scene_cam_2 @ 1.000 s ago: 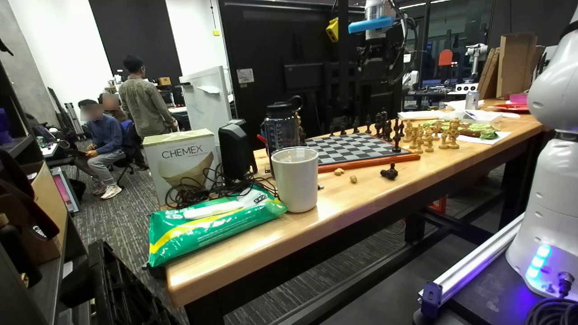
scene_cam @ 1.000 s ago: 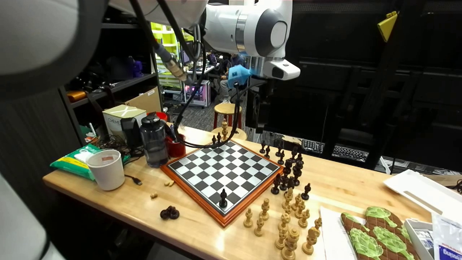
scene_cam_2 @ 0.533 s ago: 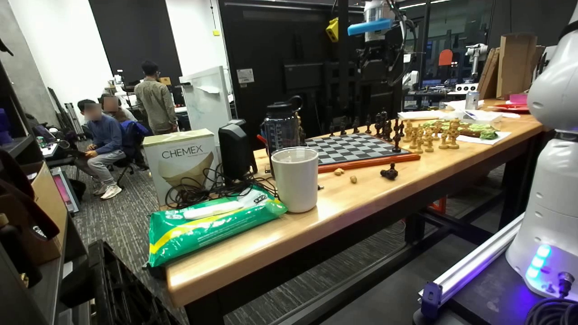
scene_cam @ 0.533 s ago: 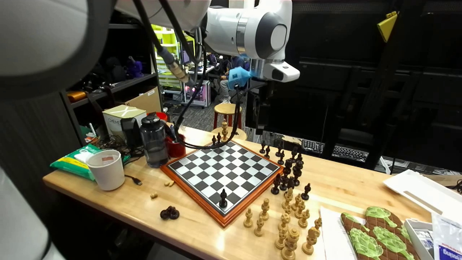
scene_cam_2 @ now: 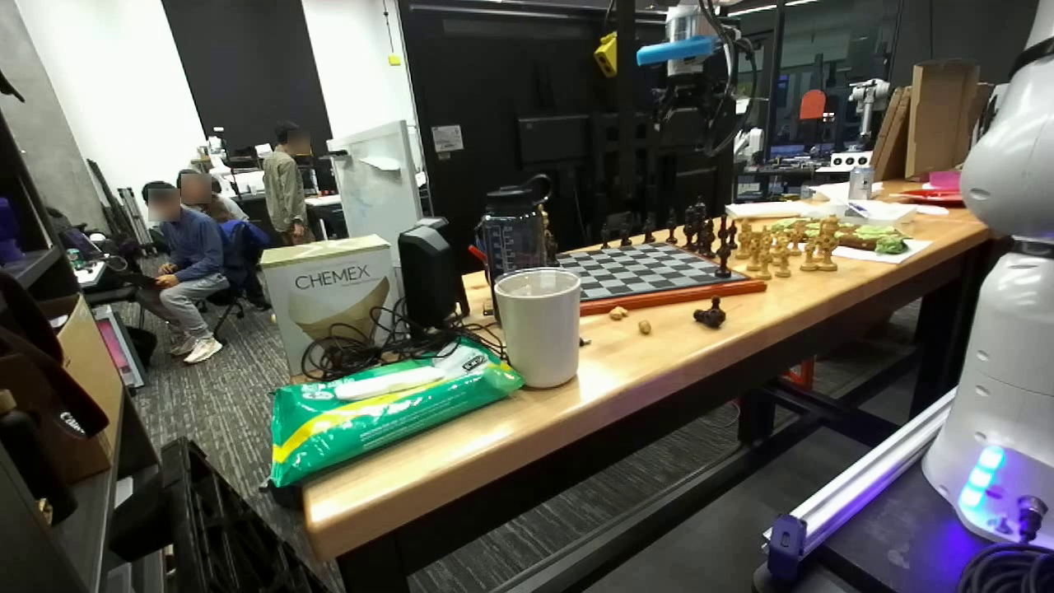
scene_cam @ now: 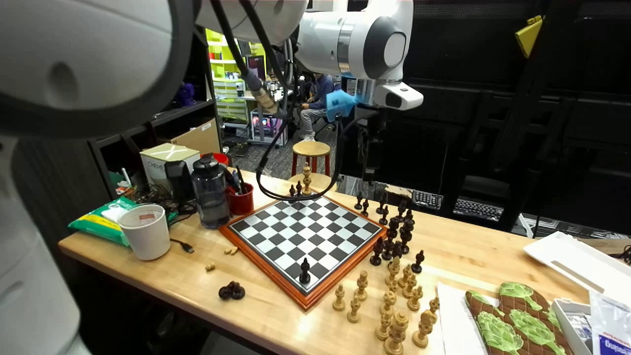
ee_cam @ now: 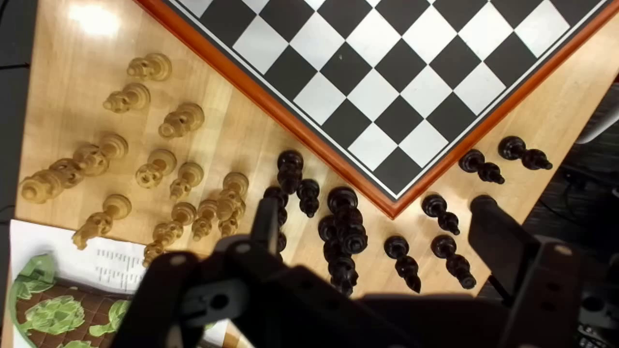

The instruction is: Pick the black bishop and set it next to the left of the black rook

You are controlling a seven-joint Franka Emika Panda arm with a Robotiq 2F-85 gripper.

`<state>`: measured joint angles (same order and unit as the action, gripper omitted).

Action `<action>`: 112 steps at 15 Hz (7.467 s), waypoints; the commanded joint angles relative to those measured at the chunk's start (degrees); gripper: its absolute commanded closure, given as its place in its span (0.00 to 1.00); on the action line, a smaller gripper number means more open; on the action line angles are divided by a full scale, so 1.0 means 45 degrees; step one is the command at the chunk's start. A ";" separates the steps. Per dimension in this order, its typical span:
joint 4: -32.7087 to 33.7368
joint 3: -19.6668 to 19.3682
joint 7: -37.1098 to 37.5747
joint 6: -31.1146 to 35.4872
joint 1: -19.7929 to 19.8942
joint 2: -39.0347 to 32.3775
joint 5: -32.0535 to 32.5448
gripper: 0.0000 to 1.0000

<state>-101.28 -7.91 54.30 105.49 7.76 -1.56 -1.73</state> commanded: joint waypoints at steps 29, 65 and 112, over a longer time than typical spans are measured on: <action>0.3014 -0.1090 -0.4127 -0.0175 0.1081 -0.2986 -0.0988 0.00; -0.1460 -0.0688 -0.3793 0.3460 -0.0101 -0.0897 -0.0842 0.00; -0.3103 -0.0761 -0.3293 0.3021 0.0422 -0.0466 -0.0268 0.00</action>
<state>-115.56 -11.32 41.28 119.63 9.07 -3.40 -1.59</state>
